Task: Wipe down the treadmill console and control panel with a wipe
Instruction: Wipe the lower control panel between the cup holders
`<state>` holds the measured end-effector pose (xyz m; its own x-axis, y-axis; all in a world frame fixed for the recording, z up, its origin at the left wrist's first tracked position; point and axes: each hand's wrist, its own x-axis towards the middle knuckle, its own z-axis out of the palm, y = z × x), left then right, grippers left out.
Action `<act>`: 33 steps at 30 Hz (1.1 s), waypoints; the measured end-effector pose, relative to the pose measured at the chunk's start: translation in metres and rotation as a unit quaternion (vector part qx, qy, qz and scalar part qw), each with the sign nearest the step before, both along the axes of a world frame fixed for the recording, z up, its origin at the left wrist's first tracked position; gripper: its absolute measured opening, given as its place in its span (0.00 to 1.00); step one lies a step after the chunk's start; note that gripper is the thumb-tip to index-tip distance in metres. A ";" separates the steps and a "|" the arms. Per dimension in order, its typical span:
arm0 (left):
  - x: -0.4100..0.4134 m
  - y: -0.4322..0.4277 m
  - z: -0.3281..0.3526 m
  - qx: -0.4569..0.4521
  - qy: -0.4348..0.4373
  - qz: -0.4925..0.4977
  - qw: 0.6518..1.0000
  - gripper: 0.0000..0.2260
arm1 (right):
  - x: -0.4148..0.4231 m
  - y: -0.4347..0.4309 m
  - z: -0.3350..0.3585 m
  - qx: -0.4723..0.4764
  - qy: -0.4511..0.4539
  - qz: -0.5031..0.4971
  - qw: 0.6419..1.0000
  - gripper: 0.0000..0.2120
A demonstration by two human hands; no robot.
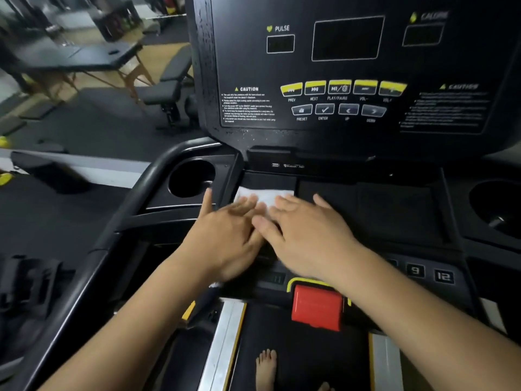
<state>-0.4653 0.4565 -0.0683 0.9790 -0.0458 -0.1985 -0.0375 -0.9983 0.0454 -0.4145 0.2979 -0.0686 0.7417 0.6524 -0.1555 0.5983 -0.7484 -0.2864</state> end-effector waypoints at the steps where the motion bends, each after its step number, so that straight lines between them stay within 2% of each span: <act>1: -0.006 0.001 0.001 -0.008 -0.007 -0.009 1.000 0.35 | -0.008 -0.005 0.000 0.001 -0.006 -0.001 1.000 0.34; 3: -0.001 0.006 0.001 -0.006 -0.003 -0.016 1.000 0.36 | -0.007 -0.005 0.000 -0.003 -0.002 -0.008 1.000 0.33; 6: 0.028 0.011 0.000 0.039 0.008 -0.007 0.999 0.28 | 0.017 0.016 0.000 -0.007 0.002 -0.031 0.999 0.30; 8: 0.034 0.009 0.001 0.032 0.003 -0.005 0.999 0.26 | 0.026 0.024 0.004 0.002 0.006 -0.042 0.999 0.30; 10: 0.017 0.010 0.003 0.013 -0.005 -0.025 1.000 0.27 | 0.012 0.018 0.007 0.008 0.011 -0.032 0.999 0.32; 13: 0.000 0.015 0.007 -0.003 -0.016 -0.047 0.999 0.34 | -0.014 0.009 0.012 0.004 0.018 -0.032 0.999 0.35; 18: 0.041 0.013 -0.002 0.015 -0.001 -0.022 1.000 0.26 | 0.022 0.030 0.008 -0.032 0.010 -0.076 0.997 0.30; 20: 0.039 0.014 0.000 0.005 -0.007 -0.023 1.000 0.26 | 0.020 0.031 0.009 -0.025 0.015 -0.082 0.996 0.31; 24: 0.002 0.018 0.007 -0.019 -0.021 -0.062 0.998 0.35 | -0.015 0.020 0.018 -0.042 0.008 -0.051 0.998 0.37; 28: 0.032 0.017 -0.001 -0.022 0.005 -0.037 0.999 0.26 | 0.016 0.031 0.013 -0.050 0.001 -0.087 0.995 0.32; 30: 0.043 0.015 -0.002 -0.019 0.000 -0.026 0.999 0.26 | 0.024 0.035 0.013 -0.037 0.000 -0.095 0.995 0.29; 33: 0.018 0.017 0.004 -0.021 -0.014 -0.059 0.998 0.29 | -0.003 0.025 0.020 -0.044 0.002 -0.078 0.996 0.31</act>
